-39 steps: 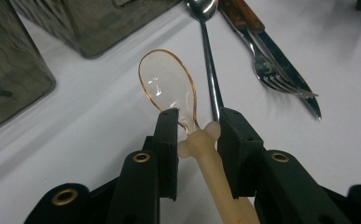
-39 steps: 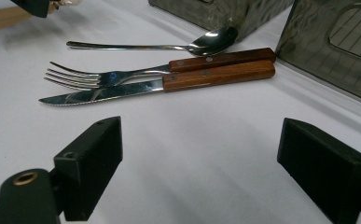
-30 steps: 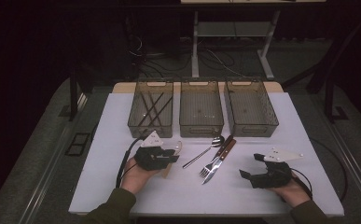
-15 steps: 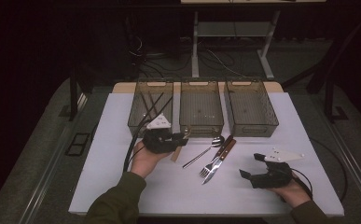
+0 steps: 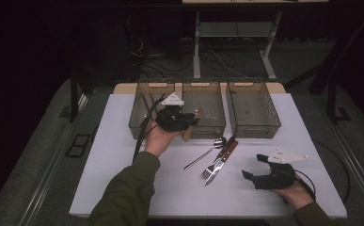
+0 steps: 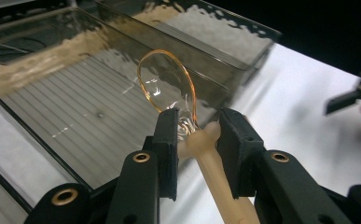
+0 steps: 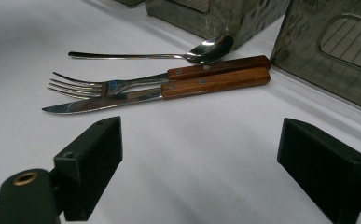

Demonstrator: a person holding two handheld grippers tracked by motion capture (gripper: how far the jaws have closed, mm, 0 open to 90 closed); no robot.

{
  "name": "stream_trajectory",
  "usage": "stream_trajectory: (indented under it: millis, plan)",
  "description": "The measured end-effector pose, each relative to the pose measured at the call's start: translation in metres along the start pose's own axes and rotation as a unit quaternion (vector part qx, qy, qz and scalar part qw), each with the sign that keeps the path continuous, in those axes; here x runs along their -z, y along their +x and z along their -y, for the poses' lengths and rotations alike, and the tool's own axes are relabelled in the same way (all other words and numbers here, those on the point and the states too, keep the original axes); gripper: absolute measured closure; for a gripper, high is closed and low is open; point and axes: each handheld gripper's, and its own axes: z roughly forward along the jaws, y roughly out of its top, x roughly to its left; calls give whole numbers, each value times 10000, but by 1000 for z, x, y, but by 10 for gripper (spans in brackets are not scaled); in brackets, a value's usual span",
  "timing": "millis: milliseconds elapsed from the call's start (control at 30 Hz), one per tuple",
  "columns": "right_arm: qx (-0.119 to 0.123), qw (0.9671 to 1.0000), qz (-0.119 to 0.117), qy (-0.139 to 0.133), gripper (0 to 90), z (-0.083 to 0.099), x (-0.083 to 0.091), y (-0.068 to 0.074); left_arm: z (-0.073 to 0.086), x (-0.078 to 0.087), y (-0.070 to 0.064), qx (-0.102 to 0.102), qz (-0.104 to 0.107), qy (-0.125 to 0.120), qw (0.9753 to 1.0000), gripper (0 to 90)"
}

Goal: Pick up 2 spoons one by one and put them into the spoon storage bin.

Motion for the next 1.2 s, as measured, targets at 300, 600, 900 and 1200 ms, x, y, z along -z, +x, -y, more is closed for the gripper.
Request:
stream_trajectory:
  millis: [300, 600, 900, 1200]
  plan:
    - [-48, 10000, -7, -34, 135, 0, 2, -1, -21, -20, 15, 41, -213, 73, 9997, 689]
    - [-32, 10000, -21, -70, 135, 0, 3, -1, -41, -44, 22, 109, -538, 295, 9981, 689]
    - [-24, 9999, -30, -111, 135, -1, 3, -1, -36, -62, 37, 129, -936, 706, 9930, 688]
    - [-44, 9999, -46, -112, 135, -1, 3, 0, -28, -76, 47, 164, -1102, 1107, 9876, 688]
